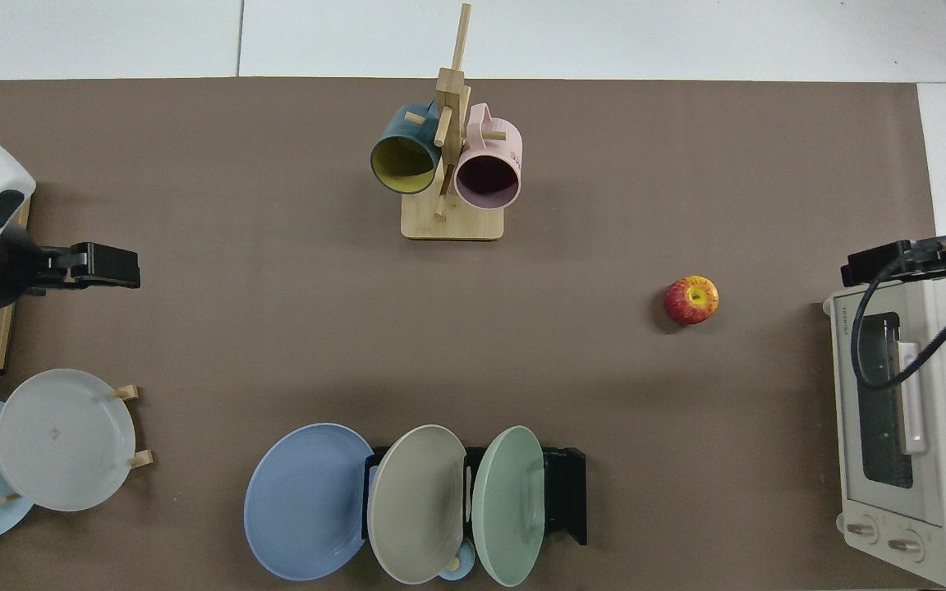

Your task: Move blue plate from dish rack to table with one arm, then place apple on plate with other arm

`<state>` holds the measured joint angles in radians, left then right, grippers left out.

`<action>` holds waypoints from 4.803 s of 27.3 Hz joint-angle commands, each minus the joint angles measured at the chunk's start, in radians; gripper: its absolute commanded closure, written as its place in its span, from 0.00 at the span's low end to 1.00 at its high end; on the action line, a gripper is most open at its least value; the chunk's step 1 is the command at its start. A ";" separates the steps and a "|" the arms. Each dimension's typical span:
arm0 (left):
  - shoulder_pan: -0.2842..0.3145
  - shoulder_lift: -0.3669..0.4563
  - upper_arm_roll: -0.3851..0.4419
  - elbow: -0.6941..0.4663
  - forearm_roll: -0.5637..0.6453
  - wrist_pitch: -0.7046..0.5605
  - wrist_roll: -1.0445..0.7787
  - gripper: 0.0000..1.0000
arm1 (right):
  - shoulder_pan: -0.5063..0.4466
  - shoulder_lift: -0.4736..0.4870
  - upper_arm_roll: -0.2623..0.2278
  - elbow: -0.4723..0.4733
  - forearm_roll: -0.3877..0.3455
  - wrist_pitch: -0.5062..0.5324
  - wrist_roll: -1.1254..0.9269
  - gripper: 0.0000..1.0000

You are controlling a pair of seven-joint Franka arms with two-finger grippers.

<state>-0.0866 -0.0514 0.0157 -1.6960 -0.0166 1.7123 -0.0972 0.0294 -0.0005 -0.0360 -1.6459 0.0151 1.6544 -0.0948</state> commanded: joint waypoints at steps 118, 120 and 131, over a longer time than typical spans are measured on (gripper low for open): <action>0.031 -0.087 -0.293 -0.389 0.114 0.418 -0.677 1.00 | 0.106 0.336 0.001 -0.301 -0.011 0.532 0.219 1.00; 0.031 -0.084 -0.292 -0.412 0.034 0.466 -0.677 1.00 | 0.106 0.332 0.001 -0.290 -0.011 0.515 0.219 1.00; -0.045 0.047 -0.300 -0.481 -0.135 0.685 -0.700 1.00 | 0.080 0.274 -0.001 -0.192 -0.001 0.355 0.205 1.00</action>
<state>-0.0677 -0.0972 -0.2779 -2.1478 -0.1231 2.2814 -0.7482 0.1333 0.3241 -0.0439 -1.8637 0.0135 2.0691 0.0968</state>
